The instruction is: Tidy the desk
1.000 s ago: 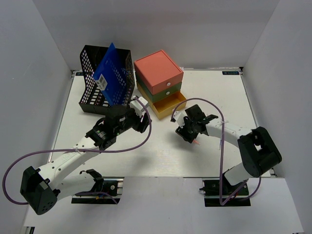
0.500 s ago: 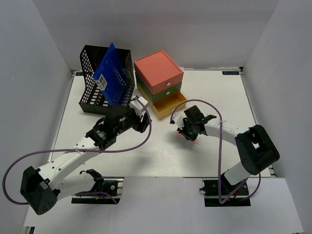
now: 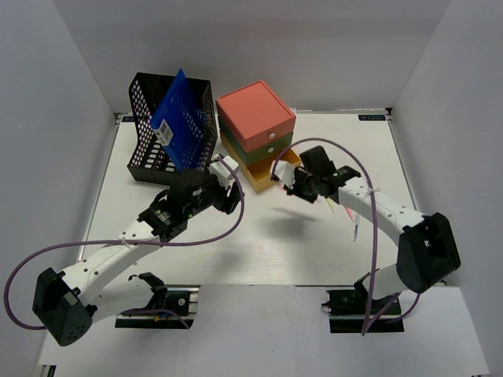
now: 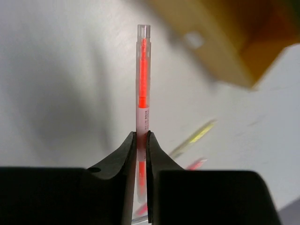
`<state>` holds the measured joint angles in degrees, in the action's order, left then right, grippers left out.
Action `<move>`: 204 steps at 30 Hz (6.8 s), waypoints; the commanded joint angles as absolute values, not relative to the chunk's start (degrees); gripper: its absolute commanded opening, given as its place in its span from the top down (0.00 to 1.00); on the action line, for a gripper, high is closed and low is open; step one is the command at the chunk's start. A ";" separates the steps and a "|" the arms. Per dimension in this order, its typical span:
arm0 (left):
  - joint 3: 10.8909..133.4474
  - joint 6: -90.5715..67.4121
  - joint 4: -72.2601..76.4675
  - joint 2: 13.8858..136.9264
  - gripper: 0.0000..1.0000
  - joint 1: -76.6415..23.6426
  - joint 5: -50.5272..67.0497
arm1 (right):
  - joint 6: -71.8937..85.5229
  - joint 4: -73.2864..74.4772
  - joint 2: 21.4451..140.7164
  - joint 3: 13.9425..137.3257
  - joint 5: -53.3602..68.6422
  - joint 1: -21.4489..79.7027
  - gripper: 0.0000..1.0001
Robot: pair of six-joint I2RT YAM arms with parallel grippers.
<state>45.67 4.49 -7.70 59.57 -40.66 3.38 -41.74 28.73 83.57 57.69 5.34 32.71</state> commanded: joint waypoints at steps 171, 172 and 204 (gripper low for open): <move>67.45 -57.75 -41.85 88.66 0.56 -54.42 -47.99 | 6.33 13.62 48.43 42.63 28.12 -13.71 0.48; 64.80 -57.74 -41.75 85.81 0.53 -53.27 -48.08 | 6.50 13.36 48.69 42.71 28.30 -13.62 0.48; 67.25 18.10 -22.77 99.23 0.22 -34.01 19.33 | 5.71 13.62 49.57 42.54 27.77 -14.15 0.48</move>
